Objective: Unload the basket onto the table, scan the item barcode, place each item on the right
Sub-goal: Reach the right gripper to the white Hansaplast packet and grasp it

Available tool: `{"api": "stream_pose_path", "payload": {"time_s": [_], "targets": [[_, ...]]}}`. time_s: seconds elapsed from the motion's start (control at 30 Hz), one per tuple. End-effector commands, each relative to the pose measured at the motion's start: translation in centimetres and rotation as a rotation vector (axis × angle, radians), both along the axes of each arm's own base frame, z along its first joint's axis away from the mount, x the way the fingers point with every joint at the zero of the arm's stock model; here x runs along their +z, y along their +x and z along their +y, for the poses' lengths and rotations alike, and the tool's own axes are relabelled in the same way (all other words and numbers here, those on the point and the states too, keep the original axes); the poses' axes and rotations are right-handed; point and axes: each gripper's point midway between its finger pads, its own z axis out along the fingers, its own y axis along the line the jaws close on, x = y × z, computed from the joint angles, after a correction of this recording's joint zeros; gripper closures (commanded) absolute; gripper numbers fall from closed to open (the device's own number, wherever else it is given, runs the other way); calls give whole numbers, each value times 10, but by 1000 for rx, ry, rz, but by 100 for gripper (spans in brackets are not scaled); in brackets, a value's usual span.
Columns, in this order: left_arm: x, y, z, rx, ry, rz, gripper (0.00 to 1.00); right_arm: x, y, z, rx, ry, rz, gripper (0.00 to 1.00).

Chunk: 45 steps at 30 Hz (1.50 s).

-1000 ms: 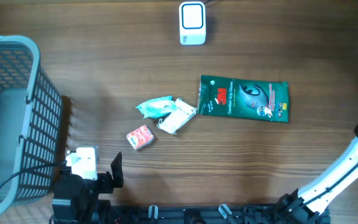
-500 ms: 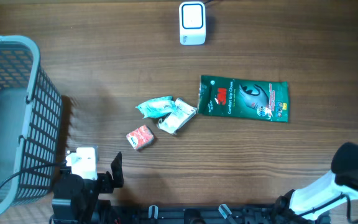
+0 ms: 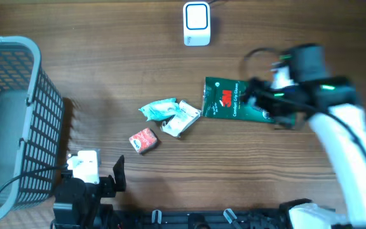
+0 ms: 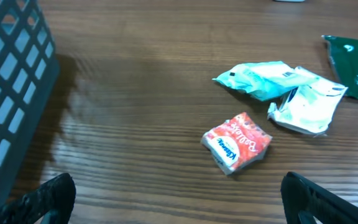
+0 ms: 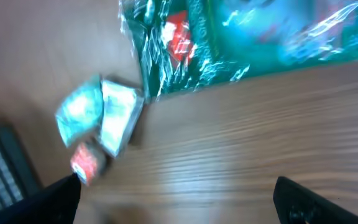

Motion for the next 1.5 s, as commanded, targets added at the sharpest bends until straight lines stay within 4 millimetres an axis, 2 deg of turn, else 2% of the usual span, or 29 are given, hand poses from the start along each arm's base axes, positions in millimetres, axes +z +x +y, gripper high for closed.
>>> {"api": "stream_pose_path", "payload": {"time_s": [0.0,0.03,0.07,0.17,0.27,0.3,0.37,0.4,0.57,0.63,0.67,0.77,0.87,0.93,1.0,1.07,1.17,1.2,1.23,1.27,1.37,1.4,1.47], "targets": [[0,1,0,5,-6,-2,0,-46,-6,75,94,-42,105,0],[0,1,0,5,-6,-2,0,-74,-9,100,111,-62,165,0],[0,1,0,5,-6,-2,0,-94,-12,113,121,-78,201,0],[0,1,0,5,-6,-2,0,-140,-20,152,161,-100,244,0],[0,1,0,5,-6,-2,0,-149,-19,179,179,-83,189,1],[0,1,0,5,-6,-2,0,-149,-15,186,168,-92,144,5],[0,1,0,5,-6,-2,0,-151,-14,183,110,-142,113,23],[0,1,0,5,-6,-2,0,-153,-14,182,102,-151,117,28],[0,1,0,5,-6,-2,0,-162,-9,172,83,-212,101,35],[0,1,0,5,-6,-2,0,-163,-1,173,72,-217,65,39],[0,1,0,5,-6,-3,0,-164,3,177,67,-199,56,51],[0,1,0,5,-6,-2,0,-167,5,176,44,-203,57,68],[0,1,0,5,-6,-2,0,-168,0,171,49,-223,75,80],[0,1,0,5,-6,-2,0,-169,-4,164,48,-253,93,95],[0,1,0,5,-6,-3,0,-171,-12,145,45,-336,121,96],[0,1,0,5,-6,-2,0,-169,-21,126,99,-398,169,96],[0,1,0,5,-6,-2,0,-162,-22,110,218,-433,182,96],[0,1,0,5,-6,-2,0,-159,-21,111,260,-427,178,67],[0,1,0,5,-6,-2,0,-154,-20,113,308,-422,167,13],[0,1,0,5,-6,-2,0,-146,-19,114,309,-422,160,0],[0,1,0,5,-6,-2,0,-118,-11,127,307,-375,120,0],[0,1,0,5,-6,-2,0,-116,-11,133,314,-352,115,0],[0,1,0,5,-6,-2,0,-126,-11,137,321,-360,119,0]]}}
